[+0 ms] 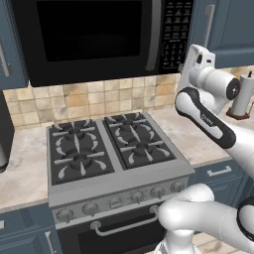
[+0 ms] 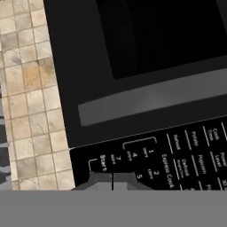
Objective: Pick the sweet potato from the sink and place it in the bowl. Then pick the bowl and place it in the microwave. Then close the microwave door and press the start button.
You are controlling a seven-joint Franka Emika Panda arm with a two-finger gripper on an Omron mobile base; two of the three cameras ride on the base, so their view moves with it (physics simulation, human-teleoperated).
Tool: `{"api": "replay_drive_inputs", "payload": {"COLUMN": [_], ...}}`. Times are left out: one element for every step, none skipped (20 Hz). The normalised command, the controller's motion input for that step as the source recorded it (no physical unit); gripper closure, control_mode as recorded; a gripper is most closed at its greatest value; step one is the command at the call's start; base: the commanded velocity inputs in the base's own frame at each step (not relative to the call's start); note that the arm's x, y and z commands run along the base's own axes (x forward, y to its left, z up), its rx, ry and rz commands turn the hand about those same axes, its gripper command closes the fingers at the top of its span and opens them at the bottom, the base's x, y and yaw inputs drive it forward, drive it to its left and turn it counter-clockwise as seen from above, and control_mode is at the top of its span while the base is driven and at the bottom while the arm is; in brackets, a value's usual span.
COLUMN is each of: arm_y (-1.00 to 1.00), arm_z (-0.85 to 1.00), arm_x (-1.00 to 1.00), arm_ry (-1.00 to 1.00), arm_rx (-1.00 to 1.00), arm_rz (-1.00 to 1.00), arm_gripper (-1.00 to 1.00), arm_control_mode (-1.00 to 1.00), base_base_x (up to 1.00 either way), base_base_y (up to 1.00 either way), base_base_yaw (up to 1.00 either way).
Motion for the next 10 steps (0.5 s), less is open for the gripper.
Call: {"api": "replay_drive_inputs", "payload": {"arm_y": [0.00, 0.00, 0.00, 0.00, 0.00, 0.00, 0.00, 0.00, 0.00, 0.00], "arm_z": [0.00, 0.00, 0.00, -0.02, 0.00, 0.00, 0.00, 0.00, 0.00, 0.00], "arm_x": [0.00, 0.00, 0.00, 0.00, 0.00, 0.03, 0.08, 0.13, 0.16, 0.19], "arm_ry": [0.00, 0.00, 0.00, 0.00, 0.00, 0.00, 0.00, 0.00, 0.00, 0.00], "arm_rx": [0.00, 0.00, 0.00, 0.00, 0.00, 0.00, 0.00, 0.00, 0.00, 0.00], "arm_rz": [0.06, 0.07, 0.07, 0.06, 0.06, 0.04, 0.03, 0.02, 0.02, 0.02], "arm_gripper": [1.00, 1.00, 1.00, 1.00, 1.00, 1.00, 1.00, 1.00, 1.00, 1.00], "arm_control_mode": [-1.00, -1.00, -1.00, -1.00, -1.00, -1.00, -1.00, -1.00, -1.00, -1.00], "base_base_x": [0.00, 0.00, 0.00, 0.00, 0.00, 0.00, 0.00, 0.00, 0.00, 0.00], "base_base_y": [0.00, 0.00, 0.00, 0.00, 0.00, 0.00, 0.00, 0.00, 0.00, 0.00], "base_base_yaw": [0.00, 0.00, 0.00, 0.00, 0.00, 0.00, 0.00, 0.00, 0.00, 0.00]}}
